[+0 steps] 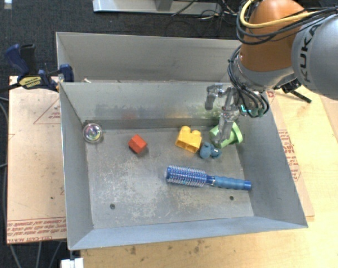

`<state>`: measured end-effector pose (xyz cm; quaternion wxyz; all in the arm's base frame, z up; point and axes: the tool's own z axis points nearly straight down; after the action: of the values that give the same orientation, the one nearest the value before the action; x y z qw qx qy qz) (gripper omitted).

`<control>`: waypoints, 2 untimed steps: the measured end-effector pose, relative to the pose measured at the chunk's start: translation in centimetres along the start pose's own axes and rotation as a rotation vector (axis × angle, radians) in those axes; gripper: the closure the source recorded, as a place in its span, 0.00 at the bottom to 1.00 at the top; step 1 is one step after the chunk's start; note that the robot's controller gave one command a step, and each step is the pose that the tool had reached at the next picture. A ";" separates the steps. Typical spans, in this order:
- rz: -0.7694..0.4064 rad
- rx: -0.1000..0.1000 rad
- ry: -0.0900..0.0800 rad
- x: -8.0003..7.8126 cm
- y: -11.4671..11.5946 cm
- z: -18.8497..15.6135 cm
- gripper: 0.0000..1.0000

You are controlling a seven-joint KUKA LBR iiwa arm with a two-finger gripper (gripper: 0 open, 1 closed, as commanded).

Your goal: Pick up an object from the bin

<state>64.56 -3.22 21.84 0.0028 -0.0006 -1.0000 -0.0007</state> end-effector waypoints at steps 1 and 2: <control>0.171 -0.003 -0.022 4.8 0.6 14.5 0.00; 0.167 -0.001 -0.013 5.0 0.7 14.6 1.00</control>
Offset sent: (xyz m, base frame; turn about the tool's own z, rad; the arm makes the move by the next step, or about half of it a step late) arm -0.0533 0.0060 -0.1484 0.1699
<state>59.47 -2.53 7.23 -0.0035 -0.0842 -0.9964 -0.0009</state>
